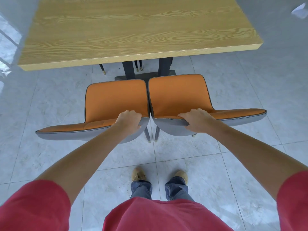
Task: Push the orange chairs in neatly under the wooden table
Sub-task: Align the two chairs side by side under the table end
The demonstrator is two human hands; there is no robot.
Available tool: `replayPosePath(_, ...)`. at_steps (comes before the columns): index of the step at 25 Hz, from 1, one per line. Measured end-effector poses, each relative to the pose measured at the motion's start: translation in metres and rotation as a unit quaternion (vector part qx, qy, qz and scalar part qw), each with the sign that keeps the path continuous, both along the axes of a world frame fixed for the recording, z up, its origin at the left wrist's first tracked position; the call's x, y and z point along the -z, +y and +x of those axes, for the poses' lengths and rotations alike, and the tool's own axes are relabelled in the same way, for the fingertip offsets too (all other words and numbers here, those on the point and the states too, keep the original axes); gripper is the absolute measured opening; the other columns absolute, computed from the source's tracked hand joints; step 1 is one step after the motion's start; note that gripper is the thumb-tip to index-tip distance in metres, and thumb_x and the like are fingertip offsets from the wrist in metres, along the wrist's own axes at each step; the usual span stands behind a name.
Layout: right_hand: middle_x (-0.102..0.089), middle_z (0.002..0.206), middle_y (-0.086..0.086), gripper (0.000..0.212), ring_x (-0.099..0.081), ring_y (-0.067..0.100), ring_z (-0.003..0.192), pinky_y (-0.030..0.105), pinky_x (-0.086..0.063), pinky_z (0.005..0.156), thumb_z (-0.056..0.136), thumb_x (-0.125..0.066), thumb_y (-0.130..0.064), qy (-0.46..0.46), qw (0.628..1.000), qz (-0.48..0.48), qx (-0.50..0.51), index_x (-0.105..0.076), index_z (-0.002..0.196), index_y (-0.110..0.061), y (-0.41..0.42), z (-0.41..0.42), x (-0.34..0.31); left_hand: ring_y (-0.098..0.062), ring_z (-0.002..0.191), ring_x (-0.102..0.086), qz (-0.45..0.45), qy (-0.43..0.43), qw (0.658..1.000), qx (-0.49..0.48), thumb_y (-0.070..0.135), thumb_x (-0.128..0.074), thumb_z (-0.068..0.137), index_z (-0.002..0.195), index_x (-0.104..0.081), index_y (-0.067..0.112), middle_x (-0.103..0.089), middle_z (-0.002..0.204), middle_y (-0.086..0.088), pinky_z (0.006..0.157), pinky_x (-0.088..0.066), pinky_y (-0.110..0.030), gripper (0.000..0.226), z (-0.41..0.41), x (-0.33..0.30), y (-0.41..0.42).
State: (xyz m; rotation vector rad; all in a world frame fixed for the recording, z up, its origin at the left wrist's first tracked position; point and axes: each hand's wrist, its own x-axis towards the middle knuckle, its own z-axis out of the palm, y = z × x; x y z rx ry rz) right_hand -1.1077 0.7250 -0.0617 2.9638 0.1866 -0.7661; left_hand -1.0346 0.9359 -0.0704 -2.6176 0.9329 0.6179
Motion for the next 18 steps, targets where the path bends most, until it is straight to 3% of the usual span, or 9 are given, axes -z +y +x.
replayPosePath(14, -0.066, 0.111, 0.010, 0.038, -0.063, 0.028, 0.100, 0.031, -0.050, 0.076, 0.095, -0.049, -0.024, -0.022, 0.999, -0.015, 0.029, -0.046, 0.132, -0.016, 0.007, -0.004, 0.000, -0.031, 0.106, -0.060, 0.014, 0.009, 1.000, -0.017, 0.023, -0.052, 0.094, 0.114, -0.055, 0.003, -0.063, 0.113, -0.015, 0.079, -0.049, -0.035, 0.029, 0.001, 0.001, -0.004)
replayPosePath(18, -0.065, 0.111, 0.007, 0.044, -0.063, 0.026, 0.100, 0.031, -0.049, 0.074, 0.091, -0.052, -0.029, -0.030, 0.999, 0.006, 0.032, -0.044, 0.133, -0.017, 0.003, -0.006, 0.006, -0.029, 0.105, -0.060, 0.020, 0.059, 0.997, -0.039, 0.035, -0.056, 0.091, 0.122, -0.051, 0.006, -0.062, 0.115, -0.012, 0.076, -0.047, -0.035, 0.043, 0.007, -0.001, -0.003)
